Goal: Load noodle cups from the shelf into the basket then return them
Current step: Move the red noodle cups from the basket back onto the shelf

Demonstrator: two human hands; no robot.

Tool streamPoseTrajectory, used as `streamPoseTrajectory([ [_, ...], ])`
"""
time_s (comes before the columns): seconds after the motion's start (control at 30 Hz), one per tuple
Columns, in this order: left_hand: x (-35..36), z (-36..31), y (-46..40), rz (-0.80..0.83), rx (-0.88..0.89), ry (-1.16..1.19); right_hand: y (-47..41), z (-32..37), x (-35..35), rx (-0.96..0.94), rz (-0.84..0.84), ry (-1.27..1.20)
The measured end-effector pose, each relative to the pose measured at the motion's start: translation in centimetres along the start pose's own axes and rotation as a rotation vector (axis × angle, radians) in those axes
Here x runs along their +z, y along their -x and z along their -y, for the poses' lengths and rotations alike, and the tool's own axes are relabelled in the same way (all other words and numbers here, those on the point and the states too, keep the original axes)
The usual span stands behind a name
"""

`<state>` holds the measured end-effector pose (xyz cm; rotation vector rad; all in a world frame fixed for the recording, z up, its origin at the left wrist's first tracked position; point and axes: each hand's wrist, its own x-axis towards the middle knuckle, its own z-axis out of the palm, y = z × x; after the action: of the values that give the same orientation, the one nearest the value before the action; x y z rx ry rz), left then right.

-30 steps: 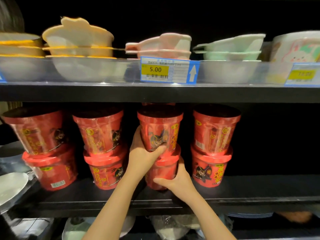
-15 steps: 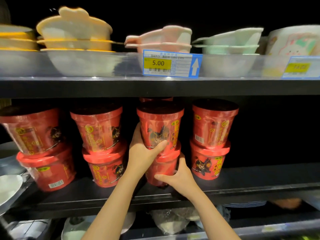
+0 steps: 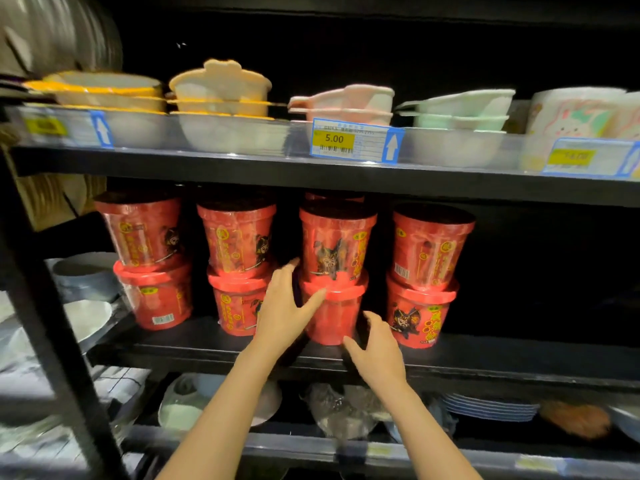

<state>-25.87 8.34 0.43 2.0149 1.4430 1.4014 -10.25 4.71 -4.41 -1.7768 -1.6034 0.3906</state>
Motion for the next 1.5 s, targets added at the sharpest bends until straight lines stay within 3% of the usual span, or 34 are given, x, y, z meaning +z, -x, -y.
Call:
streamPoseTrajectory([
  [0.1, -1.7, 1.9, 3.9, -0.089, 0.074, -0.271, 3.4, 0.4, -0.2, -0.073, -0.071, 0.156],
  [0.27, -5.3, 5.2, 13.1, -0.008, 0.038, -0.698, 9.6, 0.4, 2.8, -0.297, 0.000, 0.259],
  [0.4, -8.8, 7.9, 22.9, 0.026, -0.120, -0.811, 14.6, 0.8, 6.1, -0.418, 0.299, 0.360],
  [0.6, -14.0, 11.7, 38.0, 0.052, -0.498, -0.889, 21.3, 2.2, 13.3, -0.521, 0.650, 0.448],
  [0.83, -18.9, 14.5, 48.9, 0.058, -0.912, -0.870, 26.7, 5.2, 22.2, -0.655, 0.913, 0.476],
  [1.1, -23.6, 21.7, 53.3, 0.118, -1.228, -0.799, 29.7, 10.3, 34.4, -0.753, 1.116, 0.633],
  [1.33, -23.2, 30.3, 55.6, 0.222, -1.359, -0.639, 31.4, 11.4, 45.0, -0.755, 1.239, 0.673],
  [1.43, -21.5, 33.6, 56.5, 0.238, -1.530, -0.429, 32.0, 10.0, 49.7, -0.767, 1.311, 0.710],
  [1.5, -19.8, 36.3, 57.7, 0.234, -1.570, -0.434, 32.1, 8.6, 53.2, -0.791, 1.339, 0.689],
])
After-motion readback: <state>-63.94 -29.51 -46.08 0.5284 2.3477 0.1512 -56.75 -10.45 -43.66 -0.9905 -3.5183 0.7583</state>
